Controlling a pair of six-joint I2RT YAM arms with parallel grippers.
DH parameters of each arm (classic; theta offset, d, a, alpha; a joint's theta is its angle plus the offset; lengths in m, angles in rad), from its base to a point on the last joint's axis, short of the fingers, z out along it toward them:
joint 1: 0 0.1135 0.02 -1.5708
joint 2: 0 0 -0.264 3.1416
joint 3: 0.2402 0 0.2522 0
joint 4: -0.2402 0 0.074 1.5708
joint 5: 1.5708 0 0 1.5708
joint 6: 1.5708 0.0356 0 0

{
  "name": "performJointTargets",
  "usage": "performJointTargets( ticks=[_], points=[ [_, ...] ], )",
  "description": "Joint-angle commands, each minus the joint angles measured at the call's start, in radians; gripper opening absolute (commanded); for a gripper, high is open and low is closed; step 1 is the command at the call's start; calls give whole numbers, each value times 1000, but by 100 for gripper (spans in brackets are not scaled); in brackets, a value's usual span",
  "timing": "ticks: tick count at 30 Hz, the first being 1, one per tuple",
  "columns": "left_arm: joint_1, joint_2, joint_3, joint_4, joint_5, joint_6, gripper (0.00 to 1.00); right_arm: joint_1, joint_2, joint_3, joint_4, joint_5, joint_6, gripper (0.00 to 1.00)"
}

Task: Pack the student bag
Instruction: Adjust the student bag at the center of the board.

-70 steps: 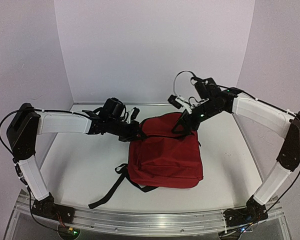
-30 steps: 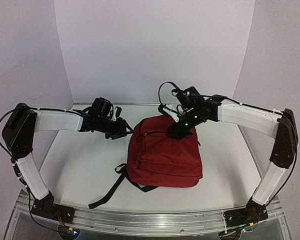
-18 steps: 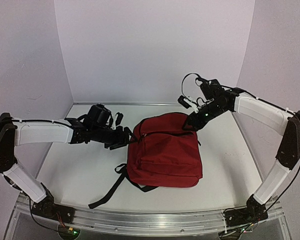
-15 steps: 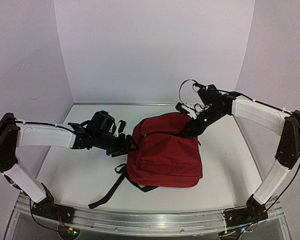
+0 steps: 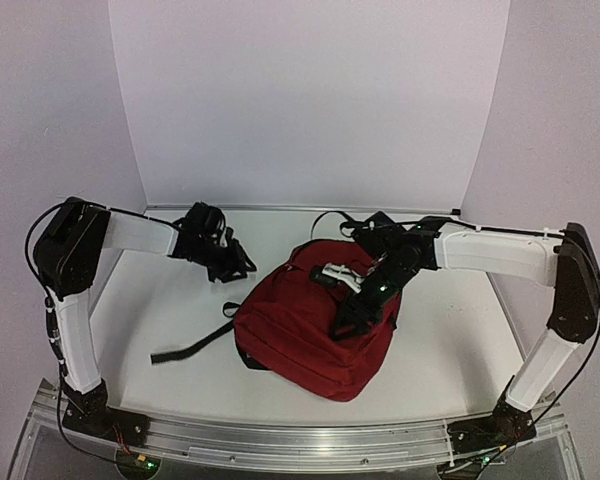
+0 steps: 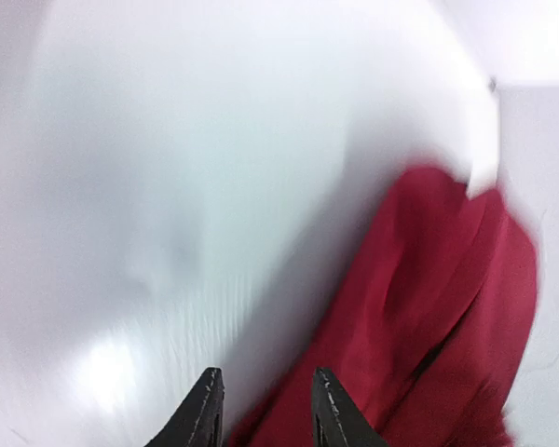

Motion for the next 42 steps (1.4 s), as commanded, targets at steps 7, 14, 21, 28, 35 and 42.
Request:
performJointTargets(
  ticks=[7, 14, 21, 28, 35, 42],
  points=[
    [85, -211, 160, -182, -69, 156, 65, -165, -73, 312, -116, 85, 34, 89],
    [-192, -424, -179, -131, -126, 21, 81, -405, 126, 392, -123, 212, 50, 89],
    [-436, -555, -404, -39, -217, -187, 82, -439, 269, 363, -145, 153, 13, 83],
    [-458, -447, -472, 85, -263, -292, 69, -437, 295, 254, -199, 13, -41, 63],
    [-246, -177, -258, 122, -153, -164, 55, -435, 233, 137, -235, -49, -110, 60],
    [60, 209, 485, -150, 58, 117, 56, -314, 154, 50, -262, -121, -161, 68]
  ],
)
